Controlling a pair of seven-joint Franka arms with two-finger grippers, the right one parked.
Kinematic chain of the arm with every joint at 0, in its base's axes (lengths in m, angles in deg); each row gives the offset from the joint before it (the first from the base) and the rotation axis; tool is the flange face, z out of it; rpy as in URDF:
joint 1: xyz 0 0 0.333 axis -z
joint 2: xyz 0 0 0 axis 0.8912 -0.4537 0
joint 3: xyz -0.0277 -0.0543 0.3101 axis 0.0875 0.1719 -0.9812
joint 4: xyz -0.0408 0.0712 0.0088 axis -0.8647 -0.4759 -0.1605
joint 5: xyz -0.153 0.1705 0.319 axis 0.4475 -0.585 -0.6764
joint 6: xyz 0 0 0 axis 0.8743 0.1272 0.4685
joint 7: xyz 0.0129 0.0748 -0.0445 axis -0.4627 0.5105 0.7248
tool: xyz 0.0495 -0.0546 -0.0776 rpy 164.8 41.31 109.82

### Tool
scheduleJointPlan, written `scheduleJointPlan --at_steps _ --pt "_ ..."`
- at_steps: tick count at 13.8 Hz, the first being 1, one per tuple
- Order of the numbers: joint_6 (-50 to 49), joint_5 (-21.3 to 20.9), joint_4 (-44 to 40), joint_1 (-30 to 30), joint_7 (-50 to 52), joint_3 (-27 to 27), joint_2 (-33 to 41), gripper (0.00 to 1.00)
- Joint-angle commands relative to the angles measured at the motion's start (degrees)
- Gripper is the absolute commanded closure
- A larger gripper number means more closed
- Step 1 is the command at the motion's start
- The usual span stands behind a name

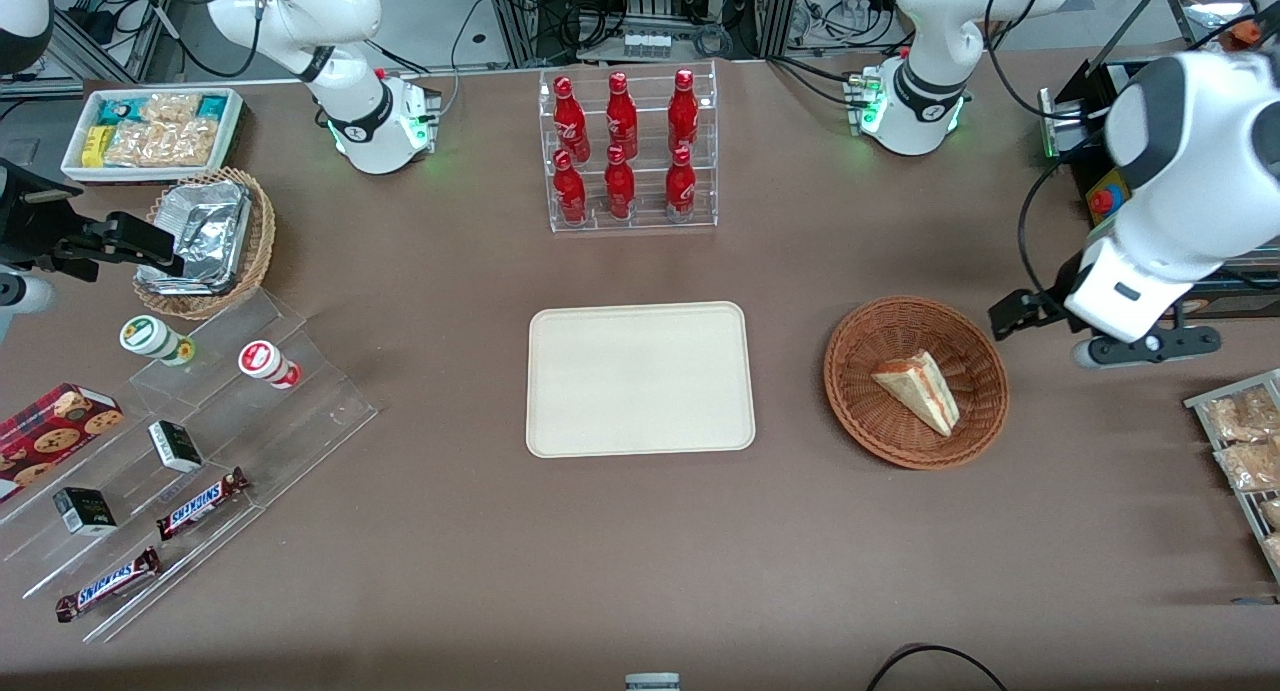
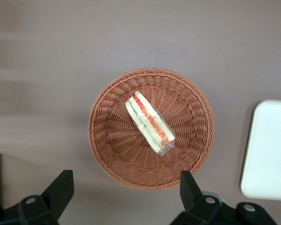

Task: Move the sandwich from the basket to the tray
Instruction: 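Move the left gripper over the sandwich in the wicker basket, then lower the left gripper and close it on the wrapped sandwich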

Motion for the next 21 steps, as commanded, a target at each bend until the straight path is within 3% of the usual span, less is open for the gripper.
scheduleJointPlan --at_steps 1,7,21 --pt "4.82 0.6 4.41 0.74 9.06 0.1 1.44 0.0" --pt "21.16 0.52 15.84 3.99 25.24 0.1 -0.13 0.0" --pt "32.25 0.25 16.64 5.58 30.19 -0.25 -11.65 0.0"
